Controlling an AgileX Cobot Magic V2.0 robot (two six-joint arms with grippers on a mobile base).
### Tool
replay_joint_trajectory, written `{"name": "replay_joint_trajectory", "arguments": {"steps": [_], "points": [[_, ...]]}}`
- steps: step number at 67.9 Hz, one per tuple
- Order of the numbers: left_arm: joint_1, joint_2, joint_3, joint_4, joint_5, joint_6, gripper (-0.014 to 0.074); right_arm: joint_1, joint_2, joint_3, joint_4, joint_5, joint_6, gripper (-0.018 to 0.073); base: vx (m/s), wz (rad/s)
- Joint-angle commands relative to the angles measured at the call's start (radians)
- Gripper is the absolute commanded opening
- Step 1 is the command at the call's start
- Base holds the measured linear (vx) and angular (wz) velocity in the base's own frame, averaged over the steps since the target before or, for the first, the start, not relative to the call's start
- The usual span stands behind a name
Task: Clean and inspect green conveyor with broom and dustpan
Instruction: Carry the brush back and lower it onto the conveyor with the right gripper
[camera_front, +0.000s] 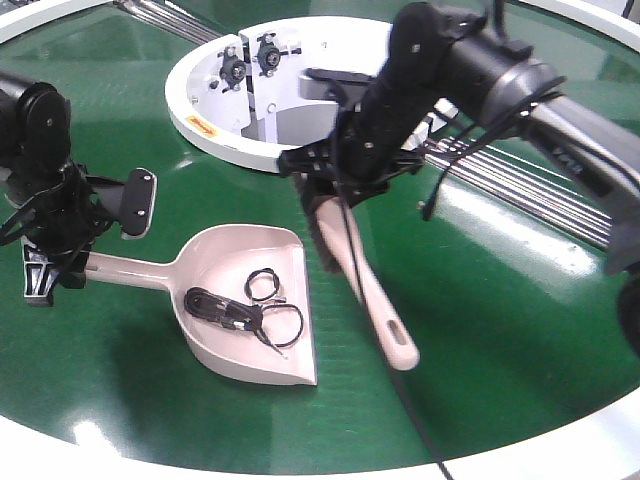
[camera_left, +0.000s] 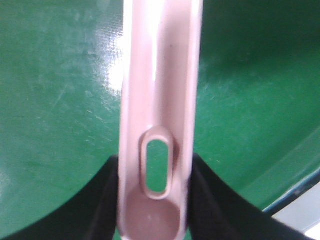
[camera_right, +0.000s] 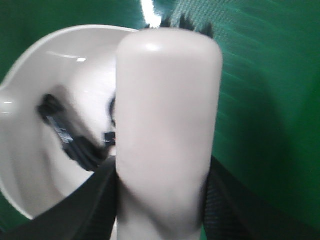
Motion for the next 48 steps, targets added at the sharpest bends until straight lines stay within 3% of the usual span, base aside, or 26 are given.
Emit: {"name": "replay_joint_trajectory", "arguments": {"steps": [1,27,48], "points": [[-0.008,-0.046,-0.028,-0.02,-0.009,0.003,-0.0006,-0.051,-0.097,0.053,-0.01,0.045,-0.025,-0.0003,0.0,0.0],[-0.008,-0.046,-0.028,-0.02,-0.009,0.003,-0.0006,-0.19,-0.198,0.324,-0.125,0.046,-0.059,-0.0003,0.0,0.0],[-0.008,-0.046,-0.028,-0.02,-0.009,0.003,-0.0006,-0.21,-0.182,0.392,-0.181,0.046,-0.07,-0.0003,0.0,0.0]]}}
